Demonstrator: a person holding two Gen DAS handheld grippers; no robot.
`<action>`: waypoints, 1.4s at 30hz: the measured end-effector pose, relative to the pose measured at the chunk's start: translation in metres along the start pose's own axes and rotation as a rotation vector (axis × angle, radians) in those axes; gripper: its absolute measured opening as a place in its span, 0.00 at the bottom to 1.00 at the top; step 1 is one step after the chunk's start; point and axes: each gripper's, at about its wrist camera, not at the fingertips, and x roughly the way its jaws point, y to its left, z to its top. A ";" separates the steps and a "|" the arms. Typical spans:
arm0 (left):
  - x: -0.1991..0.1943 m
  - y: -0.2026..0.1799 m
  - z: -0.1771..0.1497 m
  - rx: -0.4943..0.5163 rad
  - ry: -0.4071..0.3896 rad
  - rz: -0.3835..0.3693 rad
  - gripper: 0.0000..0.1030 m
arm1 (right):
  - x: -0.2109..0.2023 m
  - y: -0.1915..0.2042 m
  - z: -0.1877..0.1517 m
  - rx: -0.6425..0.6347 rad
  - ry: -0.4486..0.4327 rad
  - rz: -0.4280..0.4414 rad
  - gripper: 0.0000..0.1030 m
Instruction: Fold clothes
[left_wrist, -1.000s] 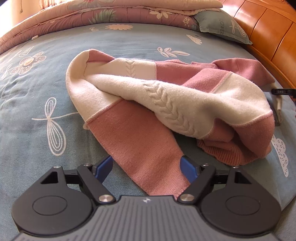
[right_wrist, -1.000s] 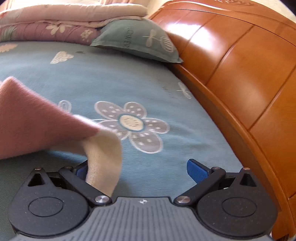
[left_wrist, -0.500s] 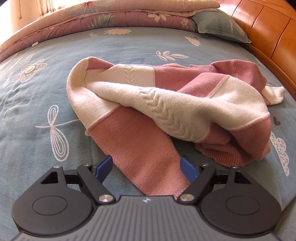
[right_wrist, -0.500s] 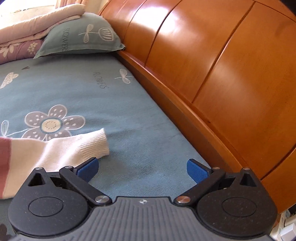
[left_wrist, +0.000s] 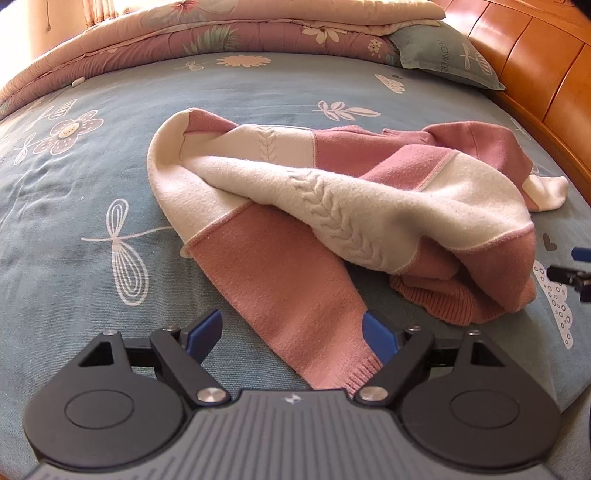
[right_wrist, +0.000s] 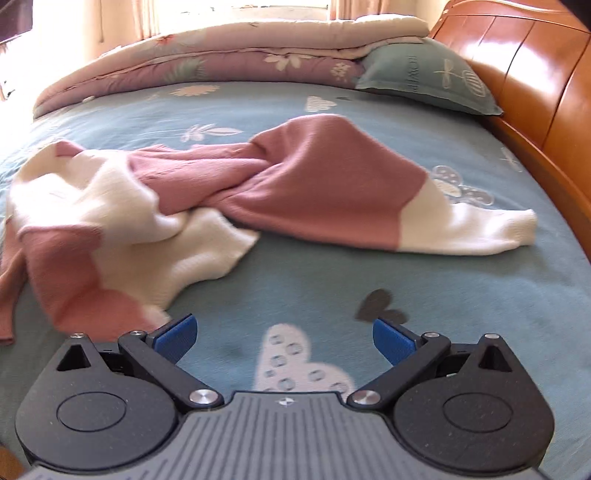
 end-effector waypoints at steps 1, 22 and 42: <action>0.000 -0.001 -0.001 0.004 0.001 0.000 0.81 | -0.002 0.013 -0.005 -0.002 0.001 0.017 1.00; 0.003 0.076 -0.002 0.113 0.063 0.560 0.81 | -0.031 0.058 -0.034 0.068 -0.034 0.068 1.00; 0.055 -0.016 0.019 0.488 -0.028 0.361 0.71 | -0.045 0.074 -0.039 0.086 -0.026 0.084 1.00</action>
